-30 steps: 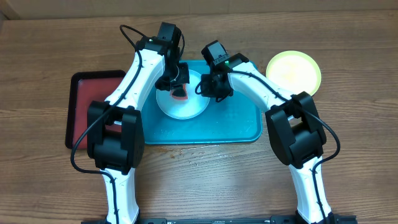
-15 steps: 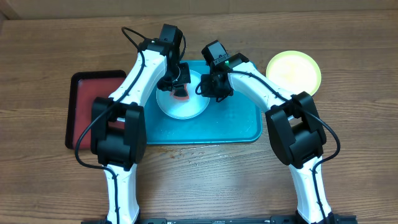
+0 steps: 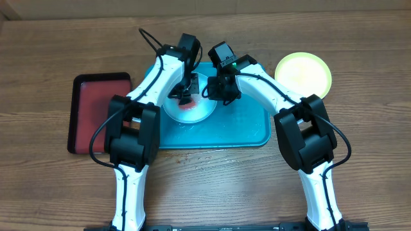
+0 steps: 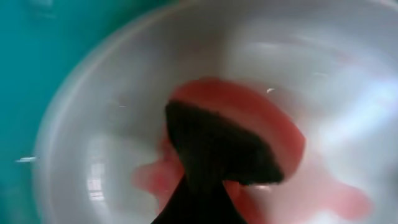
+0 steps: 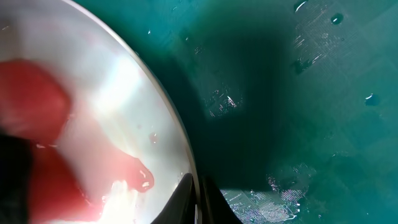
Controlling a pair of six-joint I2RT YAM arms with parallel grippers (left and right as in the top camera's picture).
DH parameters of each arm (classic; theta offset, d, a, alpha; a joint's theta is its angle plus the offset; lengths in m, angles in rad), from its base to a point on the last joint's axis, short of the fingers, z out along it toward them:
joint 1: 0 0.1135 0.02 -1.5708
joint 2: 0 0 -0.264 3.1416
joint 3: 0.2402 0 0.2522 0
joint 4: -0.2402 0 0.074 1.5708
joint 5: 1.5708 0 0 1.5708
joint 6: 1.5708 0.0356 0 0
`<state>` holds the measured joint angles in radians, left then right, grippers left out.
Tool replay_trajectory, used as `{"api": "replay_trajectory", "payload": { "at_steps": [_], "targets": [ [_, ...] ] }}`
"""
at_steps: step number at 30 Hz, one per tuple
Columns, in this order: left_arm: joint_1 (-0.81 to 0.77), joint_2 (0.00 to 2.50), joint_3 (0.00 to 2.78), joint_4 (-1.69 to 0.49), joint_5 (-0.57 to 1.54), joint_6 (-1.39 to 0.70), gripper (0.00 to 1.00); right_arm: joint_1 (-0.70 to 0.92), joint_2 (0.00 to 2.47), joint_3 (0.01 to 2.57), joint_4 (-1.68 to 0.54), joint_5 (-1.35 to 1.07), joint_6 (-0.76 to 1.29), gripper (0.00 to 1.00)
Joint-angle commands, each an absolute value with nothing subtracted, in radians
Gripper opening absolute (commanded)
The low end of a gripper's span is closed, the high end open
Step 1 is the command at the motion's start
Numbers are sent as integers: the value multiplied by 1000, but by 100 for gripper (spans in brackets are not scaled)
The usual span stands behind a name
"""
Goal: Clean dirty plates on tray and stack at the side
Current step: 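Scrub the white plate with the left-held sponge while the right holds it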
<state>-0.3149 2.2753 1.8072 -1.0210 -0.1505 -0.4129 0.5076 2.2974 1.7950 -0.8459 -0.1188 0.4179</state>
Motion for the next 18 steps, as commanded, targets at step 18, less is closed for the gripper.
{"api": "replay_trajectory", "payload": {
  "at_steps": [18],
  "targets": [
    [-307,2258,1797,-892,69,-463,4,502,2307,1787,-854,-72,408,5]
  ]
}}
